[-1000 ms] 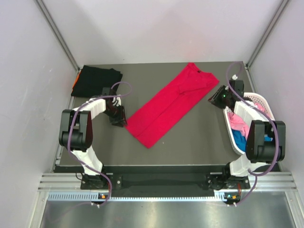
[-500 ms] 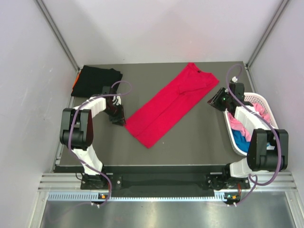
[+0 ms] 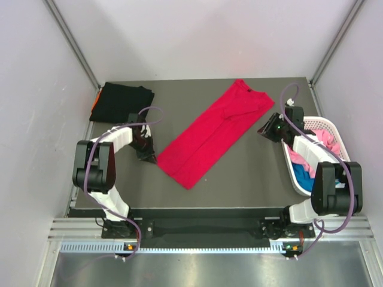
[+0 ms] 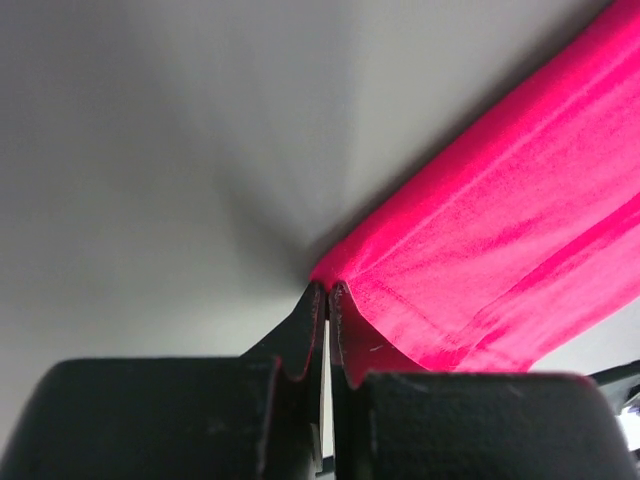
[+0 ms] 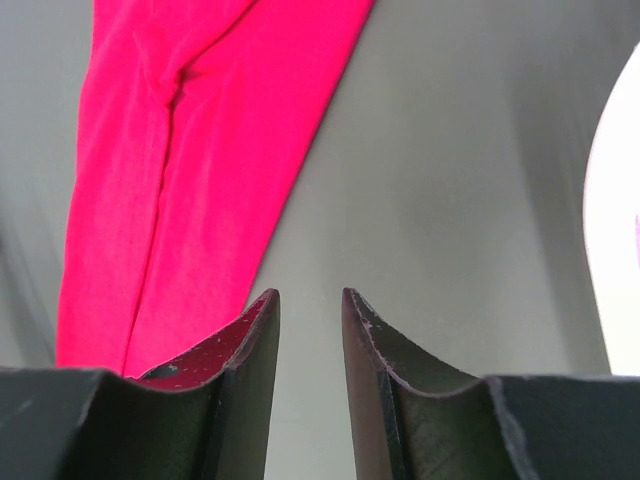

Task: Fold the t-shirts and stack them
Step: Fold the tshirt

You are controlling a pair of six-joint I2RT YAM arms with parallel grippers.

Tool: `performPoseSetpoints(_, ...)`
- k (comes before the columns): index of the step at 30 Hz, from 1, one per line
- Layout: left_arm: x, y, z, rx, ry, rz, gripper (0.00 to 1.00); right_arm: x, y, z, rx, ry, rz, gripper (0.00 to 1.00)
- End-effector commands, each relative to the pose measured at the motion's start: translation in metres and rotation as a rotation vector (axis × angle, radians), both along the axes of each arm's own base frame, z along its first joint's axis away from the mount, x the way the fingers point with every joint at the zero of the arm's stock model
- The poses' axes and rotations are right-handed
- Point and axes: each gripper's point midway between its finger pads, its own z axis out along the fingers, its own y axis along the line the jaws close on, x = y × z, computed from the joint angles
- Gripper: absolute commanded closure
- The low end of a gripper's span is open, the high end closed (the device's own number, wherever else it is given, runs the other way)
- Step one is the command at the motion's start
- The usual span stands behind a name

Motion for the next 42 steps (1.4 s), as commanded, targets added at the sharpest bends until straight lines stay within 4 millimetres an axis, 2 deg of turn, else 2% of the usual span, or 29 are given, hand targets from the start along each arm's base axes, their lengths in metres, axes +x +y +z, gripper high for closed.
performPoseSetpoints(1,-0.048,0.018,-0.014,0.1,0.154,0.067,1.0,0.029,0.002,0.018,-0.006,-0.072,-0.006,0.68)
performPoseSetpoints(2,-0.057,0.017,-0.019,0.094,0.171,0.077,1.0,0.034,0.0,0.018,-0.007,-0.07,-0.013,0.68)
performPoseSetpoints(5,-0.063,0.015,-0.02,0.084,0.171,0.102,1.0,0.058,-0.002,0.023,-0.01,-0.076,-0.042,0.67)
performPoseSetpoints(11,-0.061,0.03,-0.012,0.167,0.141,0.156,1.0,0.097,-0.011,0.025,-0.018,-0.083,-0.121,0.67)
performPoseSetpoints(15,-0.056,0.028,0.001,0.154,0.09,0.164,0.78,0.13,-0.023,0.027,-0.055,-0.113,-0.187,0.67)
performPoseSetpoints(16,-0.054,0.028,0.004,0.151,0.078,0.168,0.76,0.142,-0.023,0.028,-0.059,-0.113,-0.191,0.67)
performPoseSetpoints(20,-0.038,0.038,0.021,0.202,-0.003,0.199,0.66,0.168,-0.023,0.021,-0.036,-0.116,-0.216,0.66)
performPoseSetpoints(21,-0.034,0.041,0.027,0.215,-0.027,0.204,0.65,0.178,-0.023,0.029,-0.034,-0.136,-0.219,0.66)
performPoseSetpoints(22,-0.028,0.044,0.032,0.23,-0.054,0.204,0.64,0.18,-0.023,0.012,-0.04,-0.097,-0.219,0.66)
performPoseSetpoints(25,-0.008,0.039,0.053,0.197,-0.132,0.197,0.64,0.19,-0.024,-0.004,-0.054,-0.049,-0.223,0.66)
performPoseSetpoints(28,0.014,0.018,0.078,0.08,-0.239,0.134,0.64,0.195,-0.027,-0.014,-0.078,-0.049,-0.273,0.66)
performPoseSetpoints(29,0.015,-0.001,0.087,-0.022,-0.259,0.087,0.64,0.195,-0.027,-0.017,-0.081,-0.05,-0.283,0.66)
performPoseSetpoints(30,0.017,-0.007,0.094,-0.06,-0.283,0.065,0.64,0.198,-0.027,-0.019,-0.084,-0.052,-0.302,0.66)
performPoseSetpoints(32,0.019,-0.018,0.1,-0.115,-0.311,0.026,0.64,0.2,-0.029,-0.03,-0.082,-0.031,-0.329,0.66)
performPoseSetpoints(37,0.019,-0.017,0.098,-0.105,-0.306,-0.007,0.64,0.198,-0.036,-0.043,-0.107,0.005,-0.388,0.65)
performPoseSetpoints(42,0.007,-0.049,0.099,-0.246,-0.285,-0.073,0.64,0.195,-0.043,-0.045,-0.154,0.036,-0.405,0.65)
